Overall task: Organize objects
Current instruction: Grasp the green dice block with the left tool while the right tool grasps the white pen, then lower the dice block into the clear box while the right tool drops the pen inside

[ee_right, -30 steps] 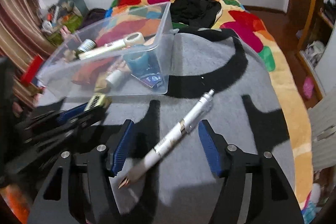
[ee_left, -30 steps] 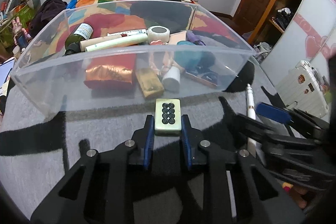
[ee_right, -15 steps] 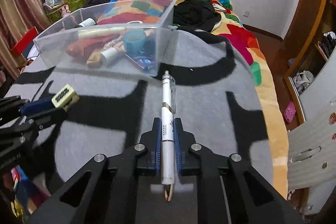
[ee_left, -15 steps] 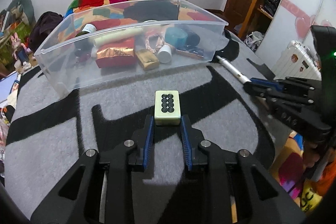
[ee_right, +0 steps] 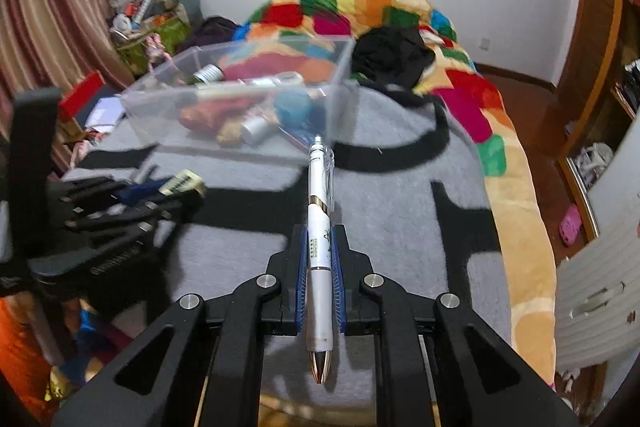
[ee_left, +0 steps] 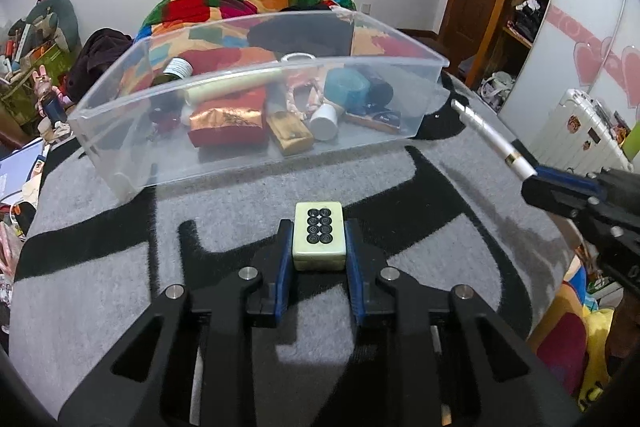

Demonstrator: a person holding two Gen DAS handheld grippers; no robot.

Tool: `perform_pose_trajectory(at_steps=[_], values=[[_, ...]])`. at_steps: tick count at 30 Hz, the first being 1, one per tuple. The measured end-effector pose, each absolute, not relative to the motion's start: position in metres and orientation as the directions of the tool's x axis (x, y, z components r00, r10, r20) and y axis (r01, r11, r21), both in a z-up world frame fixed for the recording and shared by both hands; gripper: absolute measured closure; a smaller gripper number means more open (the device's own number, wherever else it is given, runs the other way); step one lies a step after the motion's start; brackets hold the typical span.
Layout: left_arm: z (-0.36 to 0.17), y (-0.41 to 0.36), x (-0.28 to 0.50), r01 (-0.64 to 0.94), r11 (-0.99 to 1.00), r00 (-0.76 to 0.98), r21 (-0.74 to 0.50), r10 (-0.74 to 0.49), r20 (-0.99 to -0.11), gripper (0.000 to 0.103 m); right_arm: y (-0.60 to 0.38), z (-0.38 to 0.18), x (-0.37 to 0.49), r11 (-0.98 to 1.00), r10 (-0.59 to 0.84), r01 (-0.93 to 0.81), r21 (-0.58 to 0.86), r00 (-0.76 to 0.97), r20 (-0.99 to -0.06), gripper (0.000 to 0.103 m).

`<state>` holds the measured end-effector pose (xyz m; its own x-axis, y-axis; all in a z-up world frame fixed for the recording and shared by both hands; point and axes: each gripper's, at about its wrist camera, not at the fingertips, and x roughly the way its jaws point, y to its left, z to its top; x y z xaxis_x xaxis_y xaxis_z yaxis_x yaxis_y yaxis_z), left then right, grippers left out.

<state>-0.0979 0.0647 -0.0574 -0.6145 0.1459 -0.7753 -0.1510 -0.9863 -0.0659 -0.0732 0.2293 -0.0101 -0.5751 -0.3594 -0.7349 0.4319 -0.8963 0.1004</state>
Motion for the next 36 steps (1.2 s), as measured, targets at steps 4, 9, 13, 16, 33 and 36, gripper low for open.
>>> perform_pose_trajectory(at_steps=[4, 9, 13, 16, 33, 36], values=[[-0.043, 0.058, -0.094, -0.143, -0.985, -0.638, -0.093, 0.164, -0.753, 0.079, 0.220, 0.007, -0.073, -0.880, -0.402, 0.461, 0.116, -0.591, -0.699, 0.093], [-0.017, 0.048, -0.090, -0.135, -0.983, -0.687, -0.123, 0.182, -0.703, 0.079, 0.206, 0.025, -0.084, -0.868, -0.433, 0.481, 0.124, -0.610, -0.663, 0.093], [0.005, 0.040, -0.091, -0.127, -0.983, -0.729, -0.130, 0.182, -0.660, 0.079, 0.197, 0.034, -0.096, -0.865, -0.441, 0.488, 0.119, -0.626, -0.643, 0.093], [0.020, 0.033, -0.096, -0.118, -0.984, -0.754, -0.137, 0.178, -0.632, 0.079, 0.190, 0.039, -0.107, -0.862, -0.448, 0.494, 0.118, -0.631, -0.633, 0.093], [0.039, -0.007, -0.168, 0.003, -0.986, -0.780, -0.165, 0.101, -0.617, 0.079, 0.135, 0.025, -0.187, -0.835, -0.454, 0.542, 0.099, -0.575, -0.680, 0.093], [0.024, -0.009, -0.180, -0.005, -0.980, -0.745, -0.200, 0.137, -0.653, 0.079, 0.124, 0.013, -0.196, -0.807, -0.473, 0.581, 0.110, -0.523, -0.709, 0.093]])
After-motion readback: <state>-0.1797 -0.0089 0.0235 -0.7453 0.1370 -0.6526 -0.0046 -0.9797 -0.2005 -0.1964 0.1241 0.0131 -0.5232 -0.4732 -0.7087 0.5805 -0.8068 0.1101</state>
